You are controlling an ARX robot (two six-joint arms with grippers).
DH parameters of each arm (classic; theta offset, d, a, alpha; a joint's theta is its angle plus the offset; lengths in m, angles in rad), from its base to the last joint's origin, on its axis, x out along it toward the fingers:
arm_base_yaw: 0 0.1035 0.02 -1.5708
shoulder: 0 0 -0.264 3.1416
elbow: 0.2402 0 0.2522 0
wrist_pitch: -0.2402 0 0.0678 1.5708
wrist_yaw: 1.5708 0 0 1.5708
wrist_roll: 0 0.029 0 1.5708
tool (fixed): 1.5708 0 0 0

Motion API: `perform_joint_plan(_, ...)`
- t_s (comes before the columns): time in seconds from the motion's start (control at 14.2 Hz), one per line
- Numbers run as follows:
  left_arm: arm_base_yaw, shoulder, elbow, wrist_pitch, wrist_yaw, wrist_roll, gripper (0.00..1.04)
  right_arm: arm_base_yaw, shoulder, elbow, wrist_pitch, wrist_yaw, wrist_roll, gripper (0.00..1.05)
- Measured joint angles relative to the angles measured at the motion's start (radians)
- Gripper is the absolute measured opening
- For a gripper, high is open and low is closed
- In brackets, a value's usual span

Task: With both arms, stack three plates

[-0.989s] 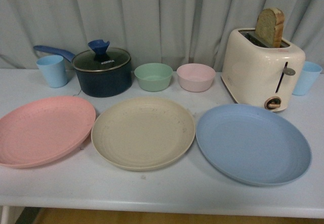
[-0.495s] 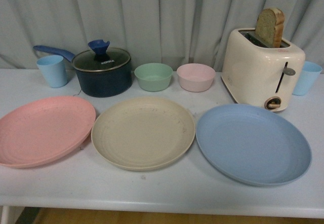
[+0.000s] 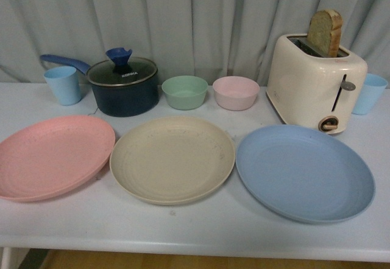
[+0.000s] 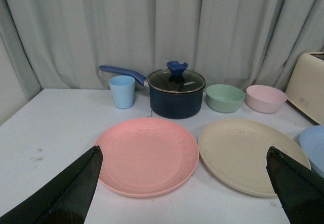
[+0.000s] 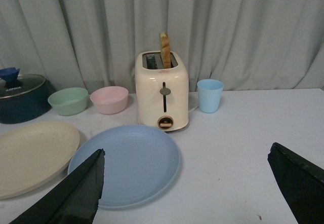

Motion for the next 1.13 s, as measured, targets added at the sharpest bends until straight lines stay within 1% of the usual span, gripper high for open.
perform_joint_plan(0.64, 0.000, 0.000, 0.000, 0.000, 0.000, 0.000, 0.98, 0.000, 0.000, 0.000, 0.000, 0.000, 0.000, 0.98)
perform_joint_plan(0.71, -0.006, 0.005, 0.004, -0.026, -0.020, -0.010, 0.98, 0.000, 0.000, 0.000, 0.000, 0.000, 0.000, 0.98)
perform_joint_plan(0.78, -0.076, 0.101, 0.080, -0.208, -0.201, -0.099, 0.98, 0.000, 0.000, 0.000, 0.000, 0.002, -0.001, 0.98)
perform_joint_plan(0.85, -0.062, 0.232, 0.170, -0.310, -0.347, -0.185, 0.98, 0.000, 0.000, 0.000, 0.002, -0.001, -0.001, 0.98)
perform_joint_plan(0.92, 0.025, 0.248, 0.223, -0.294, -0.374, -0.219, 0.98, 0.000, 0.000, 0.000, 0.000, 0.002, -0.001, 0.98)
perform_joint_plan(0.99, 0.115, 0.248, 0.261, -0.233, -0.304, -0.213, 0.98, -0.001, 0.000, 0.000, -0.001, 0.000, -0.001, 0.98)
perform_joint_plan(1.06, 0.224, 0.338, 0.294, -0.111, -0.200, -0.185, 0.98, -0.001, 0.000, 0.000, 0.000, 0.000, -0.001, 0.98)
perform_joint_plan(1.13, 0.325, 0.504, 0.306, 0.024, -0.085, -0.153, 0.98, -0.001, 0.000, 0.000, 0.000, 0.001, -0.001, 0.98)
